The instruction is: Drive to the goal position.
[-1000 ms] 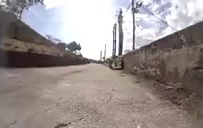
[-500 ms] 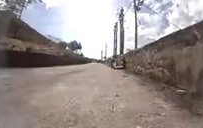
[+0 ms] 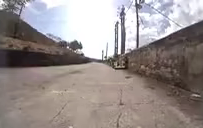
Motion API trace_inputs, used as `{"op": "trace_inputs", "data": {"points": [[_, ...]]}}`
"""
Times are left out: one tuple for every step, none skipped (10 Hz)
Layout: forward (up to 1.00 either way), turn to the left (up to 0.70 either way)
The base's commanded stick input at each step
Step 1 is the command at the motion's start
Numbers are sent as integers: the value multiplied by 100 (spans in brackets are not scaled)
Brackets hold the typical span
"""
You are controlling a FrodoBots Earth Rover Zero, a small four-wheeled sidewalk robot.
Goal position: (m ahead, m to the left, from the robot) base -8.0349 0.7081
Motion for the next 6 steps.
{"op": "trace_inputs", "data": {"points": [[70,0],[70,0],[70,0],[70,0],[70,0],[70,0]]}}
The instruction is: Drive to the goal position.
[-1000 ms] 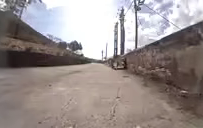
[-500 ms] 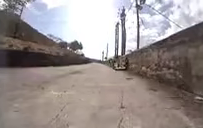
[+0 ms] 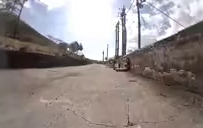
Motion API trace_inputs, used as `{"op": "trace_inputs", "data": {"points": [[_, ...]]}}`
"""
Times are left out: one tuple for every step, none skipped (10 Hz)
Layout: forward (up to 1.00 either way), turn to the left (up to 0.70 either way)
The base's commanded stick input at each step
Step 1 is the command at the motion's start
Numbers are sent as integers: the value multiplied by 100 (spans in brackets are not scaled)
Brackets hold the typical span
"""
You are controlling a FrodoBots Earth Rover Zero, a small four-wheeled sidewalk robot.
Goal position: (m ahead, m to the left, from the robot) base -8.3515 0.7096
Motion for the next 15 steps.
{"op": "trace_inputs", "data": {"points": [[70,0],[70,0],[70,0],[70,0],[70,0],[70,0],[70,0],[70,0],[70,0],[70,0],[70,0],[70,0],[70,0],[70,0],[70,0]]}}
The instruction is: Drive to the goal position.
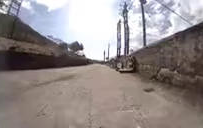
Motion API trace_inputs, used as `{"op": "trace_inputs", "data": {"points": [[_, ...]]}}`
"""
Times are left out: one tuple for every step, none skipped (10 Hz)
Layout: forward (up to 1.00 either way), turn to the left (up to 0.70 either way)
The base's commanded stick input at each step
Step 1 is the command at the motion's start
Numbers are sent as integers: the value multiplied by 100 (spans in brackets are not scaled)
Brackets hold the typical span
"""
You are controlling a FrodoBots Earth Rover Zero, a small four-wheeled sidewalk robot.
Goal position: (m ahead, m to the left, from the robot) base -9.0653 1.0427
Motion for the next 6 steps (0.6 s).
{"op": "trace_inputs", "data": {"points": [[70,0],[70,0],[70,0],[70,0],[70,0],[70,0]]}}
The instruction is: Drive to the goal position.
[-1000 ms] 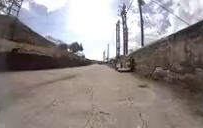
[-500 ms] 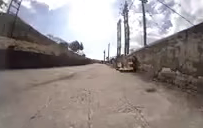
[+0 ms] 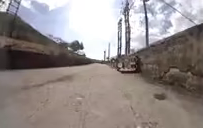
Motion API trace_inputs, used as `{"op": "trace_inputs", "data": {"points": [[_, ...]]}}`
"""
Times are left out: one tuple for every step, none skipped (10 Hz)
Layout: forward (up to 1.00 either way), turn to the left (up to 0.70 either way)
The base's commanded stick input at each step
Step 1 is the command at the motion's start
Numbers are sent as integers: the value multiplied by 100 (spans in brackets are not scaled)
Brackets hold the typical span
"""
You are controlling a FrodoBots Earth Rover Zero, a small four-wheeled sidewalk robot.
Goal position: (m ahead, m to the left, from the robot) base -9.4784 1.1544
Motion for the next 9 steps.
{"op": "trace_inputs", "data": {"points": [[70,0],[70,0],[70,0],[70,0],[70,0],[70,0],[70,0],[70,0],[70,0]]}}
